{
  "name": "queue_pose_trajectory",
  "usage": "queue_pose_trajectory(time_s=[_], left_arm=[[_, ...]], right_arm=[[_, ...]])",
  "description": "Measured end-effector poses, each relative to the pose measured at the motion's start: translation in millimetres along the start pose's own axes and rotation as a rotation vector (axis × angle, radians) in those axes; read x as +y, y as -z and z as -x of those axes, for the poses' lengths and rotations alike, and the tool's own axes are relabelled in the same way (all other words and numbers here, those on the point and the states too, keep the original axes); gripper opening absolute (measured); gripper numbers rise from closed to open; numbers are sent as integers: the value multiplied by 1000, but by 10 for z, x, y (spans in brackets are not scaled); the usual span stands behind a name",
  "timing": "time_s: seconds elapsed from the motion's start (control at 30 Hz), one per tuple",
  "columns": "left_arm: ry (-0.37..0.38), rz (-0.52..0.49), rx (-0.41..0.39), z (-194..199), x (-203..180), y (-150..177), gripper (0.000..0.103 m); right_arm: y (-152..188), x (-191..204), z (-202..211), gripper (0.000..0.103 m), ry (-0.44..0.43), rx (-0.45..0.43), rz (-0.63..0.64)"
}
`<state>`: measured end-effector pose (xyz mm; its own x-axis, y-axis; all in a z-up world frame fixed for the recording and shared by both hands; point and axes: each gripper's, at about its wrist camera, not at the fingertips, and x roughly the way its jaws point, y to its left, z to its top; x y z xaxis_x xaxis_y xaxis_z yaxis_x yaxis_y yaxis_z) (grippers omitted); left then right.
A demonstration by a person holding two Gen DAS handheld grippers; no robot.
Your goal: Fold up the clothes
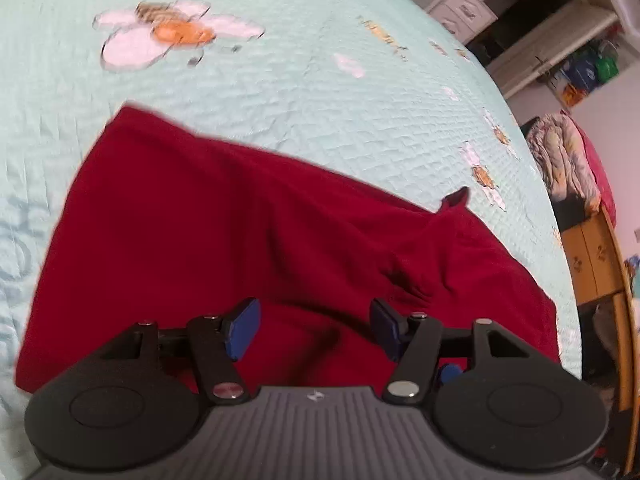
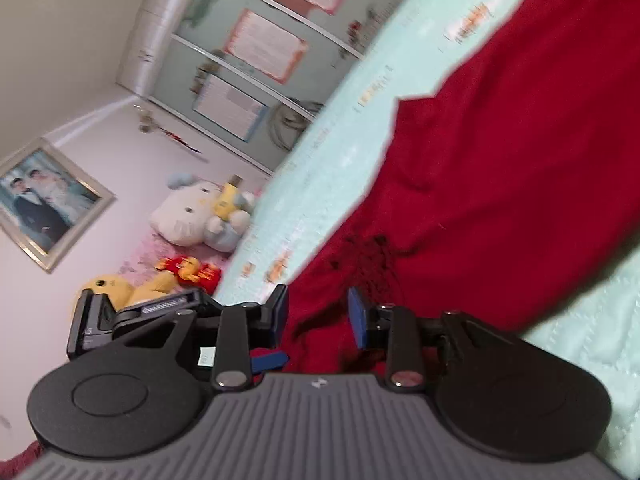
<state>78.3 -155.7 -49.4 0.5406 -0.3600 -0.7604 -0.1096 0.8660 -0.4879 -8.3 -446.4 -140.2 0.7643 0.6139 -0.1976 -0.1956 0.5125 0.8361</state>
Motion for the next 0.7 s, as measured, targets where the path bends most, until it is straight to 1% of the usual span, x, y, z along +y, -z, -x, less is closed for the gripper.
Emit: queue_pose_trajectory(time_s=[0.07, 0.17, 0.23, 0.3, 0.33, 0.37, 0.43, 0.47, 0.53, 0.6, 0.7], left_arm=[[-24, -37, -9, -51, -46, -29, 64], [-60, -93, -22, -127, -115, -73, 65], [-72, -63, -10, -208, -31, -88, 63], [-74, -42, -3, -253, 34, -95, 63], [-75, -50, -4, -239, 23, -96, 63], [-77, -58, -4, -224, 8, -100, 63], [-84, -66, -6, -172, -38, -98, 63], [-78, -67, -13, -135, -65, -90, 63], [-49, -77, -32, -82, -148, -59, 63], [-16, -92, -50, -43, -252, -30, 63], [23, -131, -59, -54, -428, 5, 63]], right_arm=[[-8, 43, -23, 35, -40, 1, 15], [24, 104, -106, 35, -57, 40, 40], [32, 68, -135, 35, -35, 73, 25], [21, -35, -166, 33, 47, 119, -2], [16, -102, -171, 31, 61, 135, -22], [4, -149, -160, 30, 50, 139, -50], [-22, -187, -124, 32, 26, 136, -90], [-28, -165, -103, 32, 24, 128, -76], [-27, -117, -60, 33, 16, 110, -49], [-48, -102, -6, 34, -12, 87, -44], [-109, -113, 112, 34, -51, 23, -48]])
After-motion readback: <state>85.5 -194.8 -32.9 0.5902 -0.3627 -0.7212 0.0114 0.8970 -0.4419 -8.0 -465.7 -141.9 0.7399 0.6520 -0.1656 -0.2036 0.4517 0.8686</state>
